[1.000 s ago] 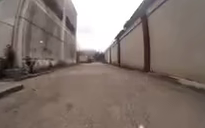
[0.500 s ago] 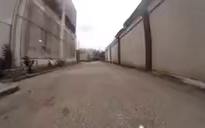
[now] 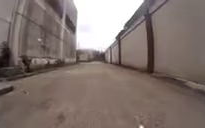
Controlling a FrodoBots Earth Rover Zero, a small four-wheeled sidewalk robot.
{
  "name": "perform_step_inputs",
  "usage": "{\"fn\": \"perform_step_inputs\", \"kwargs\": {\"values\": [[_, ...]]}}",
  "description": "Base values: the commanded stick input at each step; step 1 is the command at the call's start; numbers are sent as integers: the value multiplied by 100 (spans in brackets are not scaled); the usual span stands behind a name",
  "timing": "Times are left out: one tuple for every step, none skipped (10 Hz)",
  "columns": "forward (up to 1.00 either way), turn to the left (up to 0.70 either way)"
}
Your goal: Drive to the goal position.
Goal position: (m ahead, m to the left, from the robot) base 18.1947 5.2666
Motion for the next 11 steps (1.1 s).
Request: {"fn": "perform_step_inputs", "kwargs": {"values": [[30, 0], [30, 0], [30, 0], [30, 0], [30, 0], [30, 0], [30, 0], [30, 0], [30, 0], [30, 0], [30, 0]]}}
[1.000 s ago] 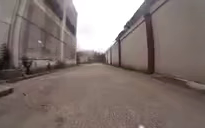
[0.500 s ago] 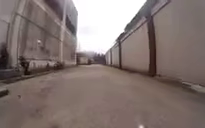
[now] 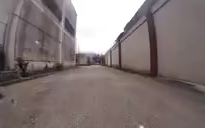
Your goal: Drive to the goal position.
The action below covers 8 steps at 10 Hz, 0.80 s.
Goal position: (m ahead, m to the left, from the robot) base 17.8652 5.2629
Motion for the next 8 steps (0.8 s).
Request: {"fn": "perform_step_inputs", "kwargs": {"values": [[30, 0], [30, 0], [30, 0], [30, 0], [30, 0], [30, 0], [30, 0], [30, 0]]}}
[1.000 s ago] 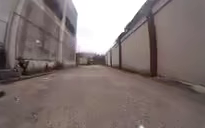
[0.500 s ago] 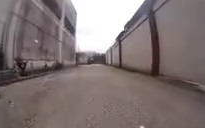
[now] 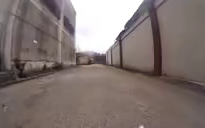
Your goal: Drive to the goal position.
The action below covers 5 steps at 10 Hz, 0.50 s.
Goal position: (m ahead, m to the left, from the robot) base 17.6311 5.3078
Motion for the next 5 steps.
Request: {"fn": "perform_step_inputs", "kwargs": {"values": [[30, 0], [30, 0], [30, 0], [30, 0], [30, 0]]}}
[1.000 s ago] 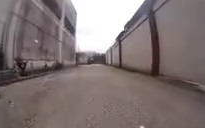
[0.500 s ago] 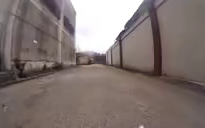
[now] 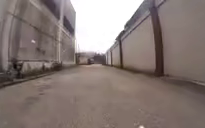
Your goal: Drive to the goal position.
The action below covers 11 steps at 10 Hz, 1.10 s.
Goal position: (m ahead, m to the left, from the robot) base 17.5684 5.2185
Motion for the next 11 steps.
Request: {"fn": "perform_step_inputs", "kwargs": {"values": [[30, 0], [30, 0], [30, 0], [30, 0], [30, 0], [30, 0], [30, 0], [30, 0], [30, 0], [30, 0], [30, 0]]}}
